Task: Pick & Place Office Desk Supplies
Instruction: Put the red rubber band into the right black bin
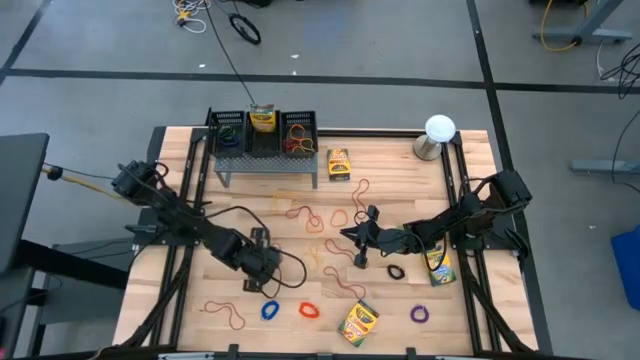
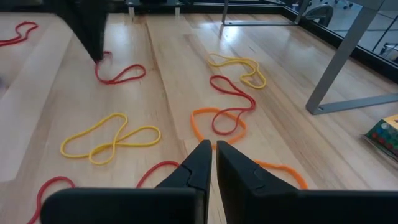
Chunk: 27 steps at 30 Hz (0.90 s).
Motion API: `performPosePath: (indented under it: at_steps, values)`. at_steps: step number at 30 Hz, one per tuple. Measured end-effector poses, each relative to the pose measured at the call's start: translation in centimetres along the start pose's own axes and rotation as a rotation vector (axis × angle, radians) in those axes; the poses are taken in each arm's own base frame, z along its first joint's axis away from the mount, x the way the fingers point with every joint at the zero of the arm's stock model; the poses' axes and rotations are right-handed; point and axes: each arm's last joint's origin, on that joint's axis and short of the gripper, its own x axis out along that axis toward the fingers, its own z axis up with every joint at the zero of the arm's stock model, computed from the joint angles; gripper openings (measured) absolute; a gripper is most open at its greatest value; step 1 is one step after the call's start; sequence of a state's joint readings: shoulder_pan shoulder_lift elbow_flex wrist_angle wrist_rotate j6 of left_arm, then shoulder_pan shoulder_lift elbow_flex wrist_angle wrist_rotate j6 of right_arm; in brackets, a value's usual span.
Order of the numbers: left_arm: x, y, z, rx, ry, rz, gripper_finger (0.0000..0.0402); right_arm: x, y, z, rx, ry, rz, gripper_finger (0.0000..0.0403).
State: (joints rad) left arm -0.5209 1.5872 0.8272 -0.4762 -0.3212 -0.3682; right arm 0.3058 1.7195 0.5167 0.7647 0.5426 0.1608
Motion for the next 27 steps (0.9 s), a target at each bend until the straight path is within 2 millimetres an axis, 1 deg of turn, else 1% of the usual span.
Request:
performPosePath:
  at_steps: [2, 4, 7, 9, 12, 14, 17, 21, 24, 27]
  values:
    - [-2.3, 0.4, 1.4, -0.001, -0.057, 0.037, 0.0005, 0.0, 0.0, 0.0, 0.005, 0.000, 0.000, 0.0034]
    - [-4.2, 0.9, 2.3, 0.012, -0.084, 0.082, 0.0004, 0.0, 0.0, 0.0, 0.007, 0.000, 0.000, 0.0034]
    - [-7.8, 2.0, 4.1, 0.008, -0.184, 0.153, 0.0004, 0.0, 0.0, 0.0, 0.007, 0.000, 0.000, 0.0034]
    - [-10.1, 3.1, 5.1, -0.014, -0.248, 0.214, 0.0004, 0.0, 0.0, 0.0, 0.008, -0.001, 0.000, 0.0034]
    - [-12.2, 5.3, 6.3, -0.042, -0.299, 0.298, 0.0004, 0.0, 0.0, 0.0, 0.007, 0.001, 0.000, 0.0034]
    - [-13.6, 7.2, 7.2, -0.064, -0.335, 0.352, 0.0004, 0.0, 0.0, 0.0, 0.007, 0.001, 0.000, 0.0034]
    - [-14.8, 10.4, 8.2, -0.084, -0.341, 0.438, 0.0003, 0.0, 0.0, 0.0, 0.007, 0.000, 0.000, 0.0034]
    - [-15.7, 15.4, 9.0, -0.130, -0.308, 0.554, 0.0003, 0.0, 0.0, 0.0, 0.007, 0.001, 0.000, 0.0034]
    - [-16.0, 19.3, 9.1, -0.169, -0.259, 0.627, 0.0003, 0.0, 0.0, 0.0, 0.007, 0.001, 0.000, 0.0034]
    - [-15.7, 22.8, 9.0, -0.219, -0.238, 0.625, 0.0003, 0.0, 0.0, 0.0, 0.006, 0.001, 0.000, 0.0034]
